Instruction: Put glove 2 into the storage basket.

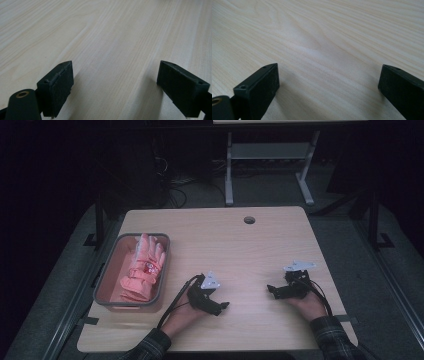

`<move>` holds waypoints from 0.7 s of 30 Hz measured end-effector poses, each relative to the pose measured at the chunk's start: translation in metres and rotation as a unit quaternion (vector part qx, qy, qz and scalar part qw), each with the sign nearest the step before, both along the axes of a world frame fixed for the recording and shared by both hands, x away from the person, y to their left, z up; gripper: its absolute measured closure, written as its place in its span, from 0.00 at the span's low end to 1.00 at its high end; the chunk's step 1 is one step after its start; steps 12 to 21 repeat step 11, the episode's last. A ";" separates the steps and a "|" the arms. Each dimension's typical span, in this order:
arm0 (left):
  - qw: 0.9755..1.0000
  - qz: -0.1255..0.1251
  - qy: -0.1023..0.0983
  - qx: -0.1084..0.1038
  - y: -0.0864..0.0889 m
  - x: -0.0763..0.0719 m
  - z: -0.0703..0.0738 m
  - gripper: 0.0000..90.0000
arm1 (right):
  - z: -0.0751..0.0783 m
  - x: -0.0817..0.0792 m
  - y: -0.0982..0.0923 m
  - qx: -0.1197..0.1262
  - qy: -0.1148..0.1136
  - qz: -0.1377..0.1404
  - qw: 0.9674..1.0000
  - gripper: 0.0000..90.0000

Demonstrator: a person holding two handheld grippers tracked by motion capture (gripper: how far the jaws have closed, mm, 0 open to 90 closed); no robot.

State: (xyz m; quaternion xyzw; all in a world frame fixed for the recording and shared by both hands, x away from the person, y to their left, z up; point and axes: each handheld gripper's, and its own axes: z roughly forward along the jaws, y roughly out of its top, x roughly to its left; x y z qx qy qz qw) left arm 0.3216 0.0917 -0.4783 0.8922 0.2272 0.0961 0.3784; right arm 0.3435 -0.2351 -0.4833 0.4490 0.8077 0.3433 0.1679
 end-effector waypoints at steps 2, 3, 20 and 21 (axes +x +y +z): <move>1.000 -0.001 0.000 -0.002 0.000 0.000 0.000 0.15 | 0.000 0.000 0.000 -0.001 0.000 0.000 1.000 0.03; 1.000 -0.001 0.000 -0.002 0.000 0.000 0.000 0.15 | 0.000 0.000 0.000 0.000 0.000 0.000 1.000 0.03; 1.000 -0.001 0.000 -0.002 0.000 0.000 0.000 0.15 | 0.000 0.000 0.000 0.001 0.000 0.000 1.000 0.03; 1.000 -0.001 0.000 -0.002 0.000 0.000 0.000 0.15 | 0.000 0.000 0.000 0.001 0.000 0.000 1.000 0.03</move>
